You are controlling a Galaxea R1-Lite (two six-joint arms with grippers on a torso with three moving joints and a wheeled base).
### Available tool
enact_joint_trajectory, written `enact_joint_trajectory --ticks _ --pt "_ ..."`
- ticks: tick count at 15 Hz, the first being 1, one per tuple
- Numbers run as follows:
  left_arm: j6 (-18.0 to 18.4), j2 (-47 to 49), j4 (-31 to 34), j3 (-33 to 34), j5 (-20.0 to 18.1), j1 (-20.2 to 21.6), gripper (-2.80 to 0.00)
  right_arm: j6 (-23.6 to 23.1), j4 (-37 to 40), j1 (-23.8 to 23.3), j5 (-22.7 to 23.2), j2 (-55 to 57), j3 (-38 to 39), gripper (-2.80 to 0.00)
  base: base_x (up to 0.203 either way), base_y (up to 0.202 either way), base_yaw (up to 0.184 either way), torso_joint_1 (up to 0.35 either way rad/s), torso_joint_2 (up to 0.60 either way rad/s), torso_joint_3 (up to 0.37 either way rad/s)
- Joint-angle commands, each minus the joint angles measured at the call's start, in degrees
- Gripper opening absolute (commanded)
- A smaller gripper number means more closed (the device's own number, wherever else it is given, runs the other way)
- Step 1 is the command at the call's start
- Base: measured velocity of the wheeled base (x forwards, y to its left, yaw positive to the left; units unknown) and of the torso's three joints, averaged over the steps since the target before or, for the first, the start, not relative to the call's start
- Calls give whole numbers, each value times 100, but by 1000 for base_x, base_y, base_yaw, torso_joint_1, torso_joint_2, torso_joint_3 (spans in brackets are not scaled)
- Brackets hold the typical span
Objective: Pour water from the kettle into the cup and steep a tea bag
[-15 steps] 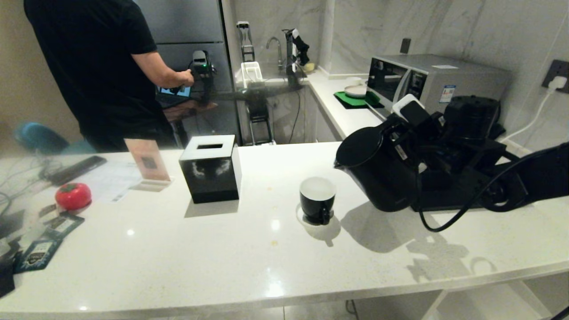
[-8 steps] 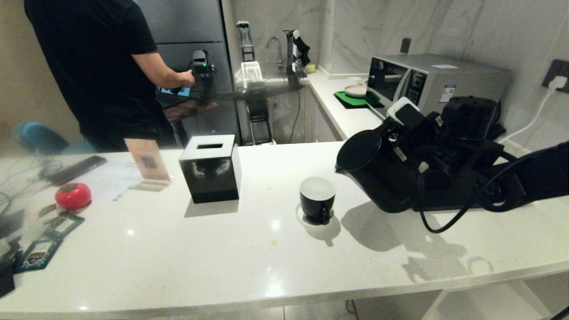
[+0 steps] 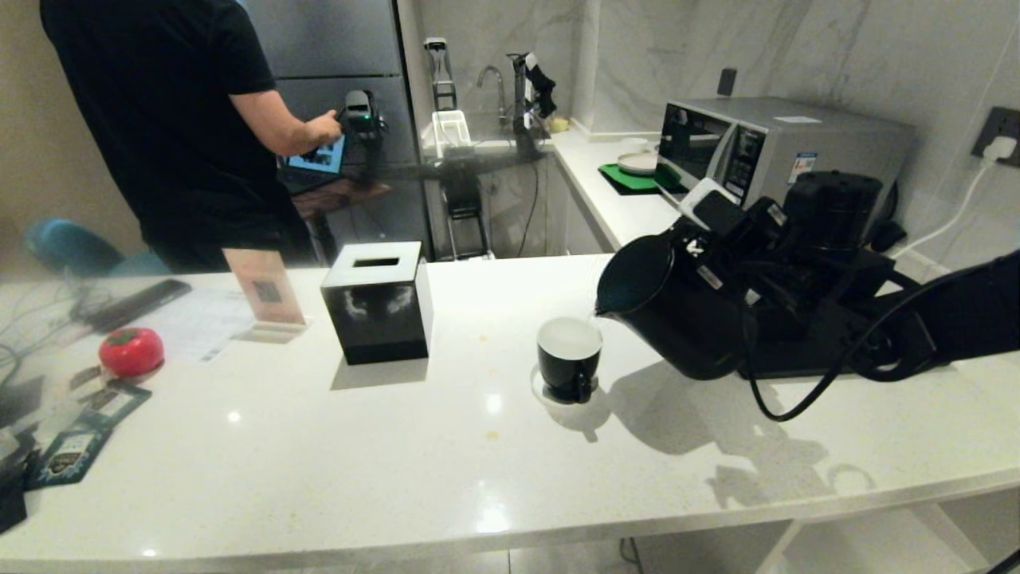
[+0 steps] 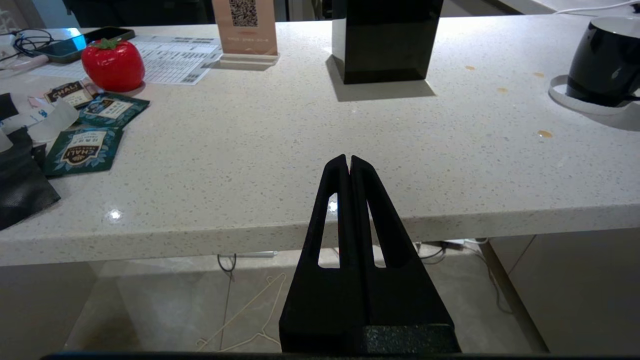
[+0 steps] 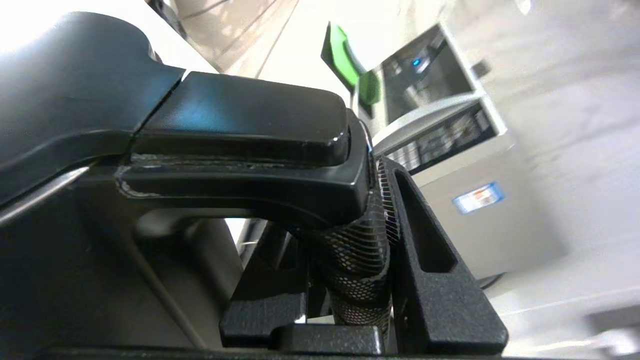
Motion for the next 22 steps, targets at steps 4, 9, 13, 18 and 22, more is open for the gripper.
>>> enact_joint_trajectory --ticks 4,9,13,18,22 --pt "-2 9 -2 0 3 1 -280 -318 -34 57 -6 43 -78 -280 0 0 0 0 0 0" --pt "-2 9 -2 0 3 1 -280 -355 -42 74 -10 51 -78 -280 0 0 0 0 0 0" --pt "-2 9 -2 0 3 1 -280 -355 -51 83 -6 104 -78 -280 0 0 0 0 0 0" --pt "-2 9 -2 0 3 1 -280 -355 -42 83 -6 130 -69 -280 0 0 0 0 0 0" --pt "-2 9 -2 0 3 1 -280 -364 -51 83 -6 130 -60 -280 0 0 0 0 0 0"
